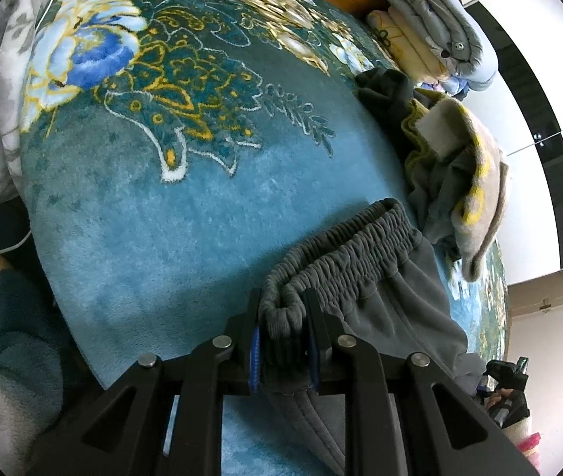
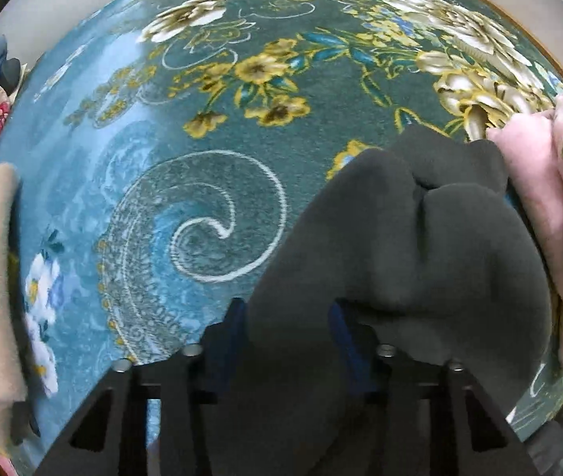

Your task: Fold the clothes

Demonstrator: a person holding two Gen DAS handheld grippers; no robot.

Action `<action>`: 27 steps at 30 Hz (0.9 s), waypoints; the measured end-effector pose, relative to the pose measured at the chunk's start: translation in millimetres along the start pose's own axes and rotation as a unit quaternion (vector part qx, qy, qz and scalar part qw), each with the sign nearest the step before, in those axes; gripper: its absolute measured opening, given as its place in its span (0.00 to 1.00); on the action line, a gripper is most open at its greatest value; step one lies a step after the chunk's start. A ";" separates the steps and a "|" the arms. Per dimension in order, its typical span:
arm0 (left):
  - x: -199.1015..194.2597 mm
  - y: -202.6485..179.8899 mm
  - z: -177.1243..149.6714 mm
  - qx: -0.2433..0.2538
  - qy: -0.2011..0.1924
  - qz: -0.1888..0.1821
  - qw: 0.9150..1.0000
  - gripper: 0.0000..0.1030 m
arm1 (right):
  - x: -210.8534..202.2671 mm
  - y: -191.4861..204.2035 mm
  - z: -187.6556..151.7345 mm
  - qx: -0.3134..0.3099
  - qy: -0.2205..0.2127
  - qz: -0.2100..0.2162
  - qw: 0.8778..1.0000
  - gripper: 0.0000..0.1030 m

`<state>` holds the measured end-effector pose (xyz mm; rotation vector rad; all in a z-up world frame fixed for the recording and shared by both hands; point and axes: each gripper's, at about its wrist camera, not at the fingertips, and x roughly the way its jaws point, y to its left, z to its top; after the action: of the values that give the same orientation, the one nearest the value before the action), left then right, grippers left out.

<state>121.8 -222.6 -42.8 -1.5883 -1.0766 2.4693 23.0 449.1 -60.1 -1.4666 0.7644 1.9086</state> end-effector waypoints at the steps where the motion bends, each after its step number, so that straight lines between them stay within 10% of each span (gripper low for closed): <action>1: -0.5 0.6 -0.5 -0.001 0.000 -0.001 1.000 0.19 | -4.9 -2.4 1.8 -0.002 -0.006 0.019 1.000 0.19; 6: -4.9 -4.2 0.2 0.004 -0.005 -0.004 1.000 0.19 | -43.3 -16.8 12.3 -0.014 -0.052 0.135 0.989 0.03; 11: -9.8 -11.4 0.1 0.011 -0.014 -0.017 1.000 0.19 | -119.4 -54.2 4.3 -0.031 -0.152 0.275 0.949 0.03; 15: -6.7 -10.4 -1.7 0.011 -0.011 -0.009 1.000 0.19 | -119.5 -109.7 -35.4 -0.021 -0.176 0.294 0.939 0.03; 22: -4.3 -7.0 -0.7 0.010 0.002 0.006 1.000 0.19 | -18.5 -166.9 -86.3 0.037 -0.036 0.229 0.972 0.03; 27: -7.7 -16.5 2.9 0.033 0.006 0.024 0.999 0.25 | -35.2 -161.4 -84.0 -0.013 -0.048 0.226 0.973 0.07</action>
<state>117.6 -214.3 -26.9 -1.6270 -0.9550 2.4936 204.5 486.7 -57.4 -1.2797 1.1045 2.3101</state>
